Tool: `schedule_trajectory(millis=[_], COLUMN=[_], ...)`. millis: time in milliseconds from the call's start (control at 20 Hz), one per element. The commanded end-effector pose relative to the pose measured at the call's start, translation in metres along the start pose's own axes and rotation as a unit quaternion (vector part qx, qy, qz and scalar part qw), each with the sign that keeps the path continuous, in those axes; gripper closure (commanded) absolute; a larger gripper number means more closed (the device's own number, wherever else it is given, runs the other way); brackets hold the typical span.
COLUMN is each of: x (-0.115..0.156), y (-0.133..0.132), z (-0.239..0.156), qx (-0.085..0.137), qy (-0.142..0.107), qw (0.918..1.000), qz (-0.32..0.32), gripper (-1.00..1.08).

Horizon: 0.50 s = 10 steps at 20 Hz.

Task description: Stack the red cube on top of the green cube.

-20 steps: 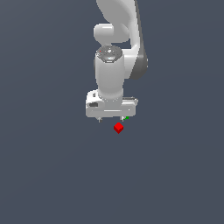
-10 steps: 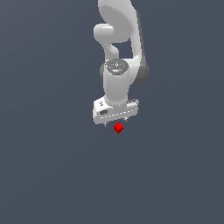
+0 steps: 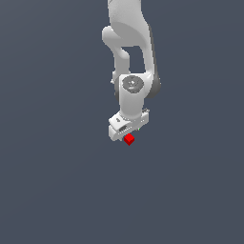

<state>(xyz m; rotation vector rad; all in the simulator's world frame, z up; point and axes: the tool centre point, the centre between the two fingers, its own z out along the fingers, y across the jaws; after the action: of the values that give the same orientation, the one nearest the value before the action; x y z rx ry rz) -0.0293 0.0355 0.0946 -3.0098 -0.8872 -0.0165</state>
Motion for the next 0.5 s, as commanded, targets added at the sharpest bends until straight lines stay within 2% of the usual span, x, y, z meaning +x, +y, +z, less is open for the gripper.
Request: schedule_trajectory(millis=[0, 450], x=[-0.003, -0.01], y=[-0.005, -0.012], z=[0.009, 0.024], qx=[0.0, 0.0], qy=[-0.002, -0.005], qw=[0.9996, 0.9974], qz=[-0.027, -0.072], gripper=[-0.92, -0.92])
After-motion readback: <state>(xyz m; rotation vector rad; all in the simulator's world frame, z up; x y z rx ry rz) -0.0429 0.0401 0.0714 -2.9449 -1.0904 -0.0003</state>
